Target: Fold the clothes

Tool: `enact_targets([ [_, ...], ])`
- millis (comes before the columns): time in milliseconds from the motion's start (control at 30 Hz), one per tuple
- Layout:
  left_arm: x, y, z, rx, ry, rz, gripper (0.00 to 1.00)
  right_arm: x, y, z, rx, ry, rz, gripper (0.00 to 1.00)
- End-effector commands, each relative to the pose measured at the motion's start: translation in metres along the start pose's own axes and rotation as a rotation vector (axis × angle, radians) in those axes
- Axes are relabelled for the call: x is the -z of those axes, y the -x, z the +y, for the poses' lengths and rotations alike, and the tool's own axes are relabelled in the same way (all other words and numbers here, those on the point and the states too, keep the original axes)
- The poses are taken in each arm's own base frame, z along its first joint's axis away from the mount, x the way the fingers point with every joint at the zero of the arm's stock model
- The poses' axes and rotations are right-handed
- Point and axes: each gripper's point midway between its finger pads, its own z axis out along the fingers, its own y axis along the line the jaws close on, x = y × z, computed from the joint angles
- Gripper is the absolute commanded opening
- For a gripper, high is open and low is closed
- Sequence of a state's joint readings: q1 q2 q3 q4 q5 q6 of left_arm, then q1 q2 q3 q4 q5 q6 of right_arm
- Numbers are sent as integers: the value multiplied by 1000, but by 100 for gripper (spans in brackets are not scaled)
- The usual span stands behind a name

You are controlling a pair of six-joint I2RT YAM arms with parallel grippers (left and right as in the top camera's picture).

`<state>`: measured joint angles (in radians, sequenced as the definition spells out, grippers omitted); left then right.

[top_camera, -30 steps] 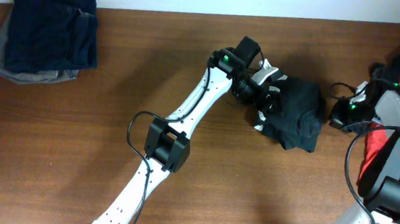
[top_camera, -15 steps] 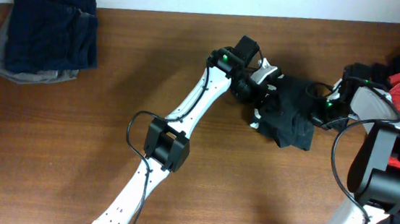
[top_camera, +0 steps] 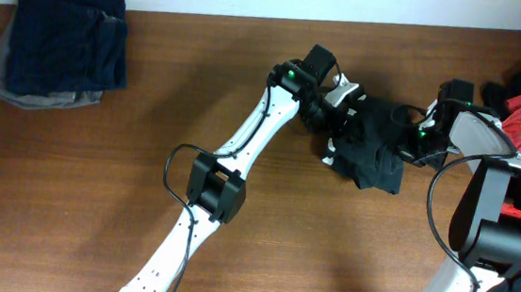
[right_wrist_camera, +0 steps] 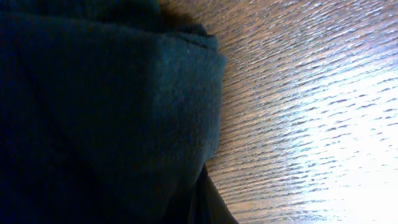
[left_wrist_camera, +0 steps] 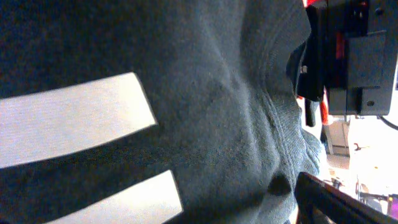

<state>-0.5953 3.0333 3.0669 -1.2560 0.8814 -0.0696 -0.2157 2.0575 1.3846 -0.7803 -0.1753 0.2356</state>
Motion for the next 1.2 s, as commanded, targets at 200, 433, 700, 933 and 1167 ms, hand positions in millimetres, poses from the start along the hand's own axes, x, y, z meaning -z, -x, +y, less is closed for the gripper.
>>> enact_targets([
  [200, -35, -19, 32, 31, 80, 51, 72, -15, -13, 15, 8, 48, 53, 6],
  [433, -41, -19, 26, 15, 76, 56, 9, -15, -14, 20, 8, 77, 60, 5],
  [700, -36, -13, 30, -23, 76, 34, 0, -14, -18, 19, 4, 73, 78, 5],
  [933, -13, -1, 22, -11, -81, -15, 0, -9, -15, 13, -18, 80, 78, 6],
  [1167, -18, -5, -4, -26, -199, 3, 86, -6, -10, 11, -40, 118, 72, 11],
])
